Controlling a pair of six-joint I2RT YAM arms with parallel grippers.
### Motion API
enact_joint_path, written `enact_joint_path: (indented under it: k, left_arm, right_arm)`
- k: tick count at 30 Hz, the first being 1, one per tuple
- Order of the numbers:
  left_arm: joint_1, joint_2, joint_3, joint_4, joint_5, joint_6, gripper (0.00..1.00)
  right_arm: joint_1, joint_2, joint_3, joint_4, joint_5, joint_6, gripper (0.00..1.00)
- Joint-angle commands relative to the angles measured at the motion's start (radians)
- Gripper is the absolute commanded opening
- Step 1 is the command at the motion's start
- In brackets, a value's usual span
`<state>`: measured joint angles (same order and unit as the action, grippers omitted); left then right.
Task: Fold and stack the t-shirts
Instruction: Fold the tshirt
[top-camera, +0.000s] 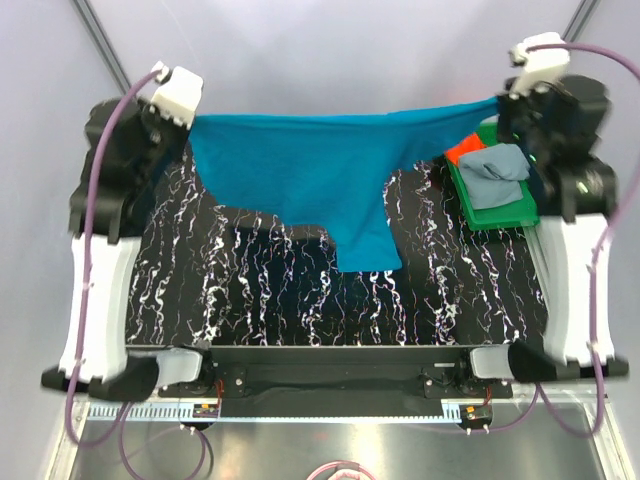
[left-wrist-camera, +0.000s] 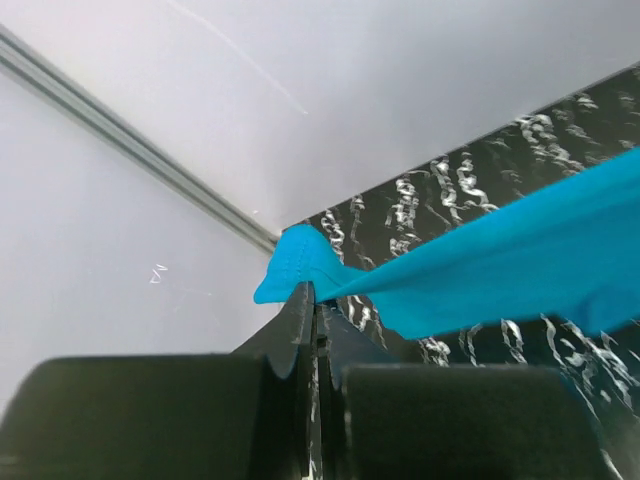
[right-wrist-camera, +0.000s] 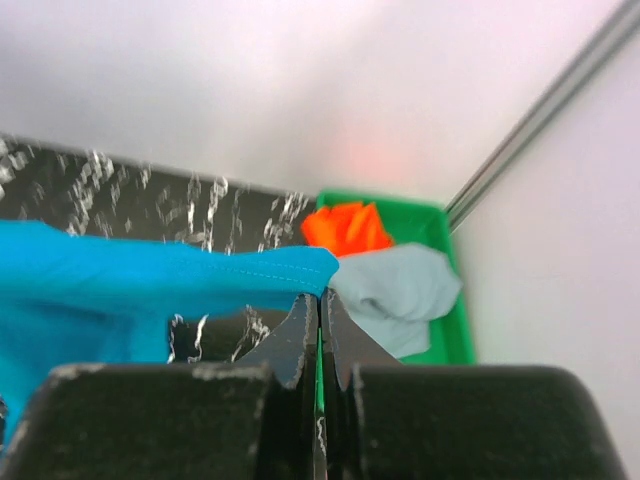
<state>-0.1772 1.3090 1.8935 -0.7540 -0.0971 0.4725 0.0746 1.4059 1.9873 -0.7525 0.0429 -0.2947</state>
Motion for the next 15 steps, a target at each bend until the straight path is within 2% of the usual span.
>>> enact_joint_path:
  k: [1, 5, 8, 15]
  left_arm:
    - [-0.036, -0.14, -0.076, -0.071, 0.039, 0.003, 0.0]
    - [-0.048, -0.252, -0.123, -0.105, 0.004, 0.024, 0.0]
    - [-0.048, -0.312, -0.135, -0.068, -0.065, 0.075, 0.0]
    - [-0.048, -0.264, -0.047, -0.019, -0.104, 0.153, 0.0]
  right_arm:
    - [-0.018, -0.169, -0.016, -0.044, 0.035, 0.014, 0.0]
    - [-0.016, -0.309, -0.035, -0.057, 0.1, -0.007, 0.0]
    - [-0.018, -0.381, -0.009, -0.065, 0.167, -0.043, 0.0]
    - [-0.016, -0.36, 0.105, -0.048, 0.242, -0.139, 0.0]
